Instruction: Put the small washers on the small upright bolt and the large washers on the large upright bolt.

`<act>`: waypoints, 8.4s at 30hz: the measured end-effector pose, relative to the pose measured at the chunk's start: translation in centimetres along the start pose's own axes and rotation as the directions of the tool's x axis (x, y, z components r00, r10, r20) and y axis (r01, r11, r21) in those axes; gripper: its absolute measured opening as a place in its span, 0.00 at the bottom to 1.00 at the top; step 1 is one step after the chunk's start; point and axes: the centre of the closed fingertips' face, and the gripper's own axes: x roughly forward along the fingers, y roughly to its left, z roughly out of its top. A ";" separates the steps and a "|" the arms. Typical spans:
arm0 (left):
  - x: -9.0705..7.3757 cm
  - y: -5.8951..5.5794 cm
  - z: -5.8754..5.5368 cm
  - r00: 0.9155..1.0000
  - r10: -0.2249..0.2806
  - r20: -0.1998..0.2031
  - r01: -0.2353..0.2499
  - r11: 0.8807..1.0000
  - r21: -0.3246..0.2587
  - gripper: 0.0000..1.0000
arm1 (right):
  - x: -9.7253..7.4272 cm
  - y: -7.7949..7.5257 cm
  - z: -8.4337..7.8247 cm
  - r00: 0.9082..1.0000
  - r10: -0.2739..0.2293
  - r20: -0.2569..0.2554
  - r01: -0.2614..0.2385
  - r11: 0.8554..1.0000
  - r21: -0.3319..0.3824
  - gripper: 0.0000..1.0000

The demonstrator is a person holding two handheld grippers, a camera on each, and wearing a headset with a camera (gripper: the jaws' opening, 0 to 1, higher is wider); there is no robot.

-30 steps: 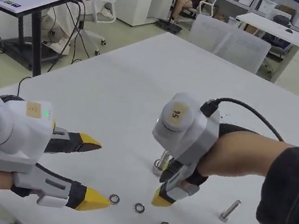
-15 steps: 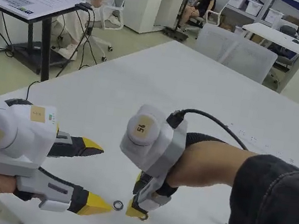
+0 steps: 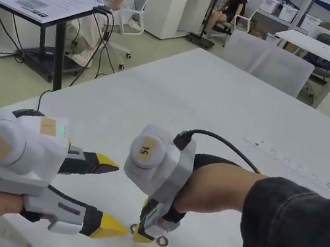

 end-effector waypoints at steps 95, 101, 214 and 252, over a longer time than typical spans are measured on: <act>1.3 -1.3 1.4 0.993 -0.118 0.002 0.118 0.992 0.043 0.61 | -7.8 -0.9 -7.1 0.996 -0.092 -0.015 0.093 0.985 0.145 0.14; 1.7 -1.5 2.0 0.989 -0.147 -0.003 0.147 0.988 0.055 0.61 | -9.1 -1.0 -9.0 0.993 -0.112 -0.021 0.114 0.976 0.184 0.14; 6.0 -6.2 3.4 0.907 -0.413 -0.086 0.408 0.910 -0.068 0.89 | -9.7 -2.3 -19.8 0.996 -0.058 -0.071 0.082 0.909 0.409 0.14; 6.1 -6.3 3.0 0.907 -0.411 -0.092 0.405 0.911 -0.077 0.85 | -4.7 -1.6 -20.5 0.999 -0.015 -0.050 0.035 0.900 0.435 0.14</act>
